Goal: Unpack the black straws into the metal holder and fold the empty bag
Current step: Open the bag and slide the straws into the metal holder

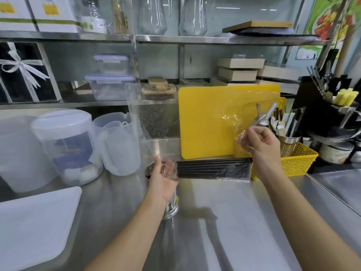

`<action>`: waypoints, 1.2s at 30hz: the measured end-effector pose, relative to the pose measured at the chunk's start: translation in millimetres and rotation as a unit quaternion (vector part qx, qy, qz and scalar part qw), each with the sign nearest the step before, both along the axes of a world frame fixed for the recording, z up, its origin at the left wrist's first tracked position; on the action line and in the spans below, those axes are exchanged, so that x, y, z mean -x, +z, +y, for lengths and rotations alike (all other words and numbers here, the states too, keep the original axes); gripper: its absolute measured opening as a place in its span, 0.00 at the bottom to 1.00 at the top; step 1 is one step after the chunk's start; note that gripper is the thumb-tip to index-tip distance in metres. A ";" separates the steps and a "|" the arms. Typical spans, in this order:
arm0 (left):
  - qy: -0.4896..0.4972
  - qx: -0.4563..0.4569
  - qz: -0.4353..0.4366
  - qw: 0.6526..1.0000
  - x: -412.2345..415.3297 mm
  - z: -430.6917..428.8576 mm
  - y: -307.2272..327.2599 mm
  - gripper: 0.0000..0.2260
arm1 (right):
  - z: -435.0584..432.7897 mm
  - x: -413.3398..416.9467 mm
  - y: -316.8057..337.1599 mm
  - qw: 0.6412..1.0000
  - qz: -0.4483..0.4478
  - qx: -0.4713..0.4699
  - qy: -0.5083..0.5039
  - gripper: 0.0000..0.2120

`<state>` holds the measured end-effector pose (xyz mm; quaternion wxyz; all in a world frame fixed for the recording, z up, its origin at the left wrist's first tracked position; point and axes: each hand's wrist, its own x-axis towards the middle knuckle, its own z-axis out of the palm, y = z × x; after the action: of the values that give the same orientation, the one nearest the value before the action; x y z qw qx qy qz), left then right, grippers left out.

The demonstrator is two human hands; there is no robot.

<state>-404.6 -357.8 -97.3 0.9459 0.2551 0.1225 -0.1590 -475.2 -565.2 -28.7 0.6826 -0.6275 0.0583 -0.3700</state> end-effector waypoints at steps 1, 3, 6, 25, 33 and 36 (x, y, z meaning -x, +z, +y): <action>-0.009 0.005 0.001 1.000 2.3 -2.1 -2.9 0.12 | -0.8 2.2 1.5 1.000 0.006 0.006 -0.005 0.05; -0.028 0.006 0.001 1.000 5.0 -5.5 -5.3 0.10 | -2.6 6.7 5.9 1.000 0.014 0.014 -0.014 0.06; -0.020 0.005 0.014 1.000 2.8 -8.5 -9.6 0.07 | -4.7 13.5 15.5 0.999 0.018 0.035 -0.028 0.06; -0.339 -0.311 -0.014 0.888 11.3 45.9 8.3 0.09 | -12.9 21.7 35.7 0.993 0.066 0.088 -0.042 0.05; 0.144 -0.573 -0.405 0.698 -0.8 60.9 105.0 0.02 | -11.3 15.6 42.1 0.990 0.071 0.118 -0.041 0.05; 0.165 -0.638 -0.490 0.571 -13.9 59.4 137.3 0.16 | -11.2 9.9 45.1 0.987 0.075 0.136 -0.048 0.08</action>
<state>-390.7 -298.4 40.0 0.4639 0.8064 -0.2495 0.2686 -485.1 -576.4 16.4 0.5662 -0.7368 0.0881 -0.3588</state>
